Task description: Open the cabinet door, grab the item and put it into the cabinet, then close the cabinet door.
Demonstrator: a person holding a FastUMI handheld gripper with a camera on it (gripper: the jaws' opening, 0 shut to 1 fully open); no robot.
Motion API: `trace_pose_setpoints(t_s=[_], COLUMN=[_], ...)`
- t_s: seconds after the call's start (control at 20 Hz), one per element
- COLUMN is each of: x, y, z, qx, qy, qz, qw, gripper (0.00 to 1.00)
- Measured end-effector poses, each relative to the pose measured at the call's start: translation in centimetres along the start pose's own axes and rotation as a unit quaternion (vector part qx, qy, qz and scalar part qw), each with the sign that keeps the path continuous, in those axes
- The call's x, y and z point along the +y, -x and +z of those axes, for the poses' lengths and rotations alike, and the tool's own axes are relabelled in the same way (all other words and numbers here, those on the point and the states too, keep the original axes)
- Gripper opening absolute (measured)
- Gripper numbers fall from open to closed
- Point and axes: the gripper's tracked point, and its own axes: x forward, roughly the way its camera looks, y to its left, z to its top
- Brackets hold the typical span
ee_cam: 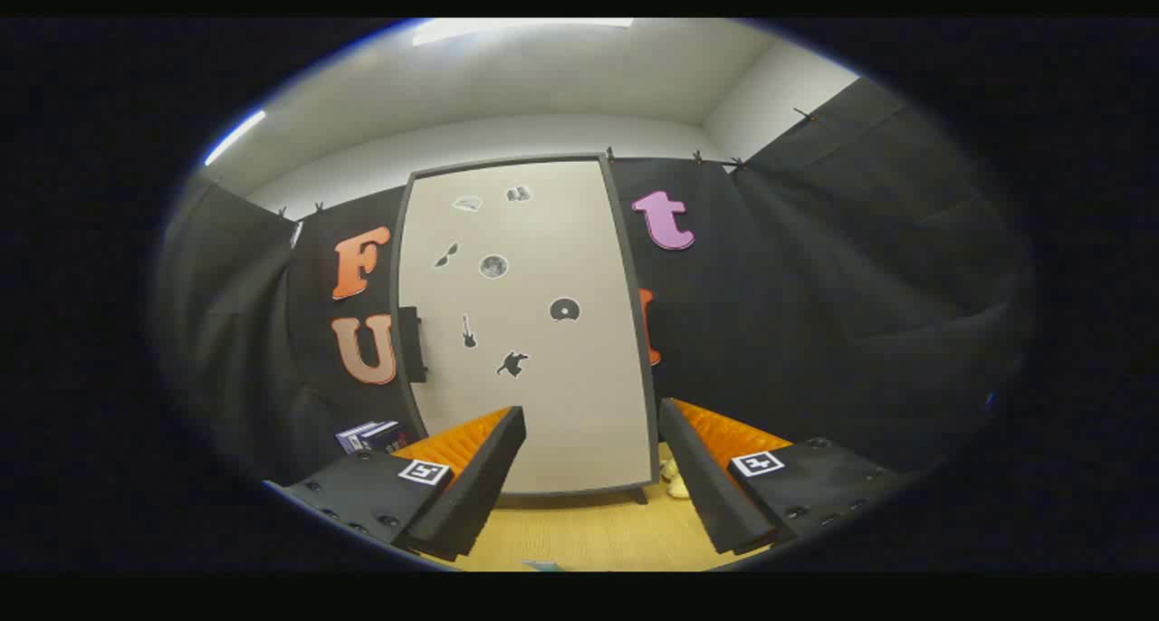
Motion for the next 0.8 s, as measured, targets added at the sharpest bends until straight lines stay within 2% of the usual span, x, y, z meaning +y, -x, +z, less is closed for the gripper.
trace_pose_setpoints(t_s=[0.35, 0.8], x=[0.7, 2.4], y=[-0.3, -0.2], z=[0.9, 1.0], qx=[-0.005, -0.007], qy=[0.025, 0.027], qz=[0.002, 0.016], qw=[1.0, 0.999], gripper=[0.97, 0.97])
